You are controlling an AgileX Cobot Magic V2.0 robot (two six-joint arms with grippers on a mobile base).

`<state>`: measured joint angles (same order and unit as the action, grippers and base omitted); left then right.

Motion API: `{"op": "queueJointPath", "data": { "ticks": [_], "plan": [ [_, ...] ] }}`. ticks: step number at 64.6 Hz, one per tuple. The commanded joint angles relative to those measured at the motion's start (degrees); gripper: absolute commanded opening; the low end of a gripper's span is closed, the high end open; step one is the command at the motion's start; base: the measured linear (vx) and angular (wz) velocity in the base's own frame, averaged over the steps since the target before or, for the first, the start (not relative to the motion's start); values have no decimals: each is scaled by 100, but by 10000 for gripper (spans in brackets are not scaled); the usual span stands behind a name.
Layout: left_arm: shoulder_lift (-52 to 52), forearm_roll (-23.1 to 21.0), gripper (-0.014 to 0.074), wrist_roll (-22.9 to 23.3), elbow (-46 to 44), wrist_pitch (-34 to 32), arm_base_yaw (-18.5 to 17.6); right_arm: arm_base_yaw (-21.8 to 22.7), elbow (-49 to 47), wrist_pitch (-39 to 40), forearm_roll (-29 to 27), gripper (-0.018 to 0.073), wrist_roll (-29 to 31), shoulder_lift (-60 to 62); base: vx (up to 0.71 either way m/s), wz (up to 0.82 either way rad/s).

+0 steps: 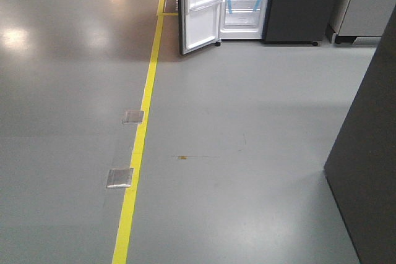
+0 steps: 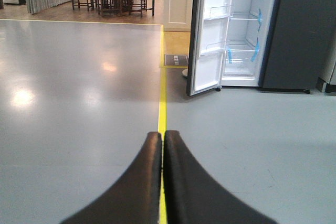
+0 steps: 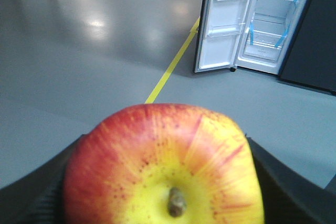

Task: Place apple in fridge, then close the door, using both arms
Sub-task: 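Drive the base toward the open fridge carrying the apple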

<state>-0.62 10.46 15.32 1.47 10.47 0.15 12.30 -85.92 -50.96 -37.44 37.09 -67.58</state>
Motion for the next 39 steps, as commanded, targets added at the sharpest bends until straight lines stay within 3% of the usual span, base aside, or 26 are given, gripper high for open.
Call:
{"op": "queueJointPath", "data": {
  "ticks": [1, 39],
  "plan": [
    [-92, -7, -6, 43, 162, -405, -15, 16, -173, 382, -230, -11, 50, 118, 22, -1],
    [-92, -7, -6, 43, 162, -405, -15, 16, -173, 382, -230, -11, 50, 118, 22, -2]
  ]
}}
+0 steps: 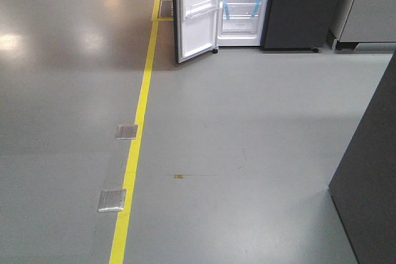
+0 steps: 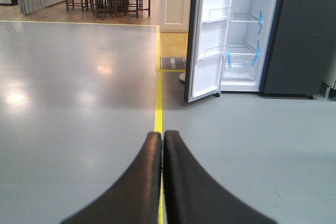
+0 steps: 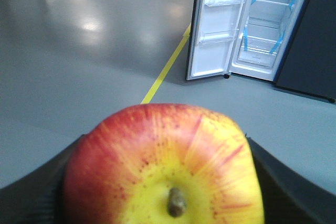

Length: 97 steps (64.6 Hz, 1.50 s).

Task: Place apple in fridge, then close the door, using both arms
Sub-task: 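Drive the base toward the open fridge carrying the apple, then drive up close to the open fridge door bins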

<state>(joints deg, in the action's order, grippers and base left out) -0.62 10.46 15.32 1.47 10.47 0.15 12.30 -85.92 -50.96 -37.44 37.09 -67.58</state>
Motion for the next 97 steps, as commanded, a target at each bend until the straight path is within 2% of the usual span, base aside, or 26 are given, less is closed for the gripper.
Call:
{"op": "queueJointPath", "data": {
  "ticks": [1, 97],
  "plan": [
    [-92, -7, -6, 43, 162, -405, -15, 16, -173, 382, -230, -11, 50, 118, 21, -3],
    [-92, -7, -6, 43, 162, -405, -15, 16, -173, 382, -230, -11, 50, 118, 23, 0]
  ]
}}
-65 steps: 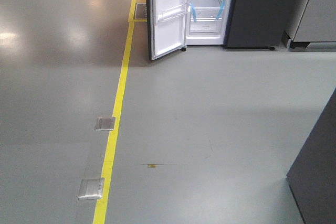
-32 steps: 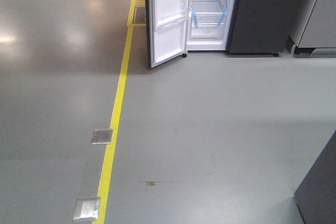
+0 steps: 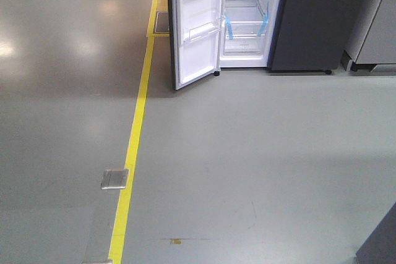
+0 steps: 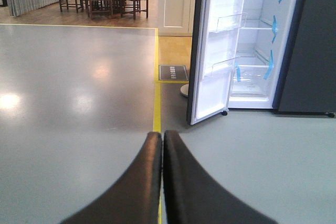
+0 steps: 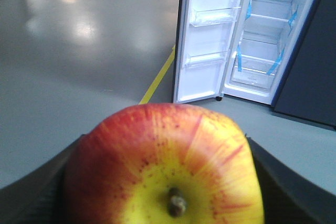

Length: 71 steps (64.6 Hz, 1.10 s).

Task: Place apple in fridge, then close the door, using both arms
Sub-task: 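Drive up close to the open fridge door bins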

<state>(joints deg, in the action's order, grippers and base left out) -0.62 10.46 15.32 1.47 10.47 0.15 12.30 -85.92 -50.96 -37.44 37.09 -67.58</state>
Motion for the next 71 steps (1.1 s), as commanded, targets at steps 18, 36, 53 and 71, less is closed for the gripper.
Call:
{"op": "queueJointPath", "data": {
  "ticks": [18, 36, 53, 71],
  "plan": [
    [-92, -7, -6, 43, 162, -405, -15, 16, -173, 386, -230, -11, 50, 118, 24, -2],
    [-92, -7, -6, 43, 162, -405, -15, 16, -173, 382, -230, -11, 50, 118, 24, -3],
    [-92, -7, -6, 43, 162, -405, -15, 16, -173, 382, -230, -11, 50, 118, 26, -1],
    [-92, -7, -6, 43, 162, -405, -15, 16, -173, 382, -230, -11, 50, 118, 26, 3]
  ]
}}
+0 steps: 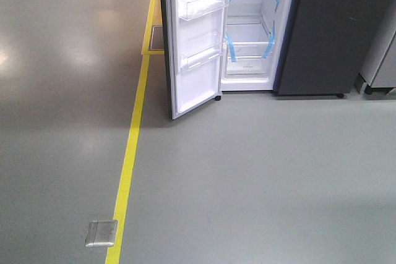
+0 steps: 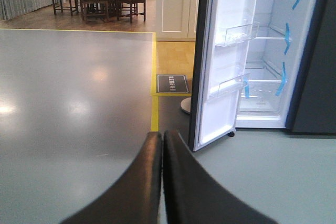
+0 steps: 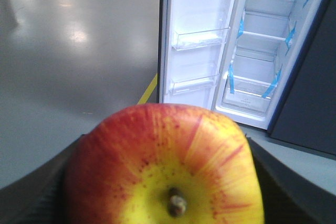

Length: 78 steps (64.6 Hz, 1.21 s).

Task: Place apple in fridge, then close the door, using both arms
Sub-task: 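Drive up close to the open fridge door bins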

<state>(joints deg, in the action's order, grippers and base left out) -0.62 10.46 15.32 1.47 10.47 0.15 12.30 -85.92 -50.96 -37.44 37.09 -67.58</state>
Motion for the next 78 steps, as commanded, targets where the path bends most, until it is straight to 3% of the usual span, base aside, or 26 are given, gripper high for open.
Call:
{"op": "queueJointPath", "data": {
  "ticks": [1, 78],
  "plan": [
    [-92, -7, -6, 43, 162, -405, -15, 16, -173, 382, -230, -11, 50, 118, 25, 5],
    [-92, -7, -6, 43, 162, -405, -15, 16, -173, 382, -230, -11, 50, 118, 23, 1]
  ]
}}
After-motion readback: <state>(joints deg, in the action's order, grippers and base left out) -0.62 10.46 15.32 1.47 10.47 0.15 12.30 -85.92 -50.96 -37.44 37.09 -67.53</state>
